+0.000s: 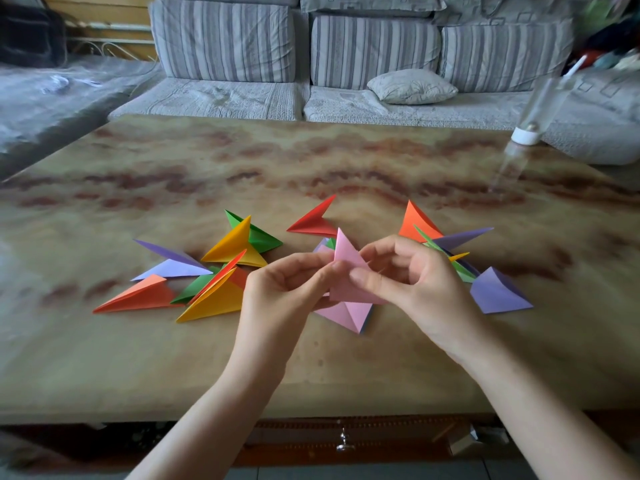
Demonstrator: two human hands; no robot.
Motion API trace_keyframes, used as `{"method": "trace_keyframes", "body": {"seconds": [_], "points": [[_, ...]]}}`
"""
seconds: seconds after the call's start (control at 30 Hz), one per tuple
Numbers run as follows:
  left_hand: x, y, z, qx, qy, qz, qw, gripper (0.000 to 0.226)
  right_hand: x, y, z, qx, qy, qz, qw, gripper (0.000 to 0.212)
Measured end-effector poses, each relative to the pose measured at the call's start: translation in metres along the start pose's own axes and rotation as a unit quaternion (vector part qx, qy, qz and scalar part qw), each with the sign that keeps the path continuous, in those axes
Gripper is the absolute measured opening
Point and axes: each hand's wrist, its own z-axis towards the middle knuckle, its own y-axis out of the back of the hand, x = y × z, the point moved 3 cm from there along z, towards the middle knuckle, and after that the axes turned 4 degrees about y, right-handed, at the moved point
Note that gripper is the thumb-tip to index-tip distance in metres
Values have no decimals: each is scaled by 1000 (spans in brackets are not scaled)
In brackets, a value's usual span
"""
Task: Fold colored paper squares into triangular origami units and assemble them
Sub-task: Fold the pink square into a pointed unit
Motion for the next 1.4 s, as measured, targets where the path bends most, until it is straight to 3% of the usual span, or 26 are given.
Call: {"method": "trace_keyframes", "body": {"seconds": [0.1, 0.2, 0.37, 0.83, 1.0, 1.07, 1.17, 1.33, 1.4], "points": [[-1, 0, -1, 3, -15, 47, 999, 8, 4, 5, 2, -12, 5, 2, 1000, 17], [-3, -4, -4, 28, -40, 115, 992, 15, 8, 9, 2, -10, 3, 33, 999, 23], [-4, -4, -5, 31, -65, 179, 981, 12, 9, 8, 1, -2, -8, 42, 999, 3], [-5, -2, -3, -2, -37, 80, 996, 7, 9, 8, -1, -55, -28, 103, 993, 4], [2, -5, -6, 22, 39, 22, 999, 30, 7, 9, -1, -110, -24, 114, 987, 2], [3, -4, -6, 2, 39, 0, 999, 28, 7, 8, -2, -109, -22, 117, 987, 3], [-1, -2, -6, -36, 4, 1, 999, 12, 7, 5, -2, -104, -21, 128, 986, 10], [-7, 0, -4, -31, -39, 72, 996, 4, 4, 8, 0, -65, -22, 86, 994, 4], [-6, 1, -3, -18, -47, 115, 992, 4, 6, 10, 1, -35, -10, 58, 998, 19]]}}
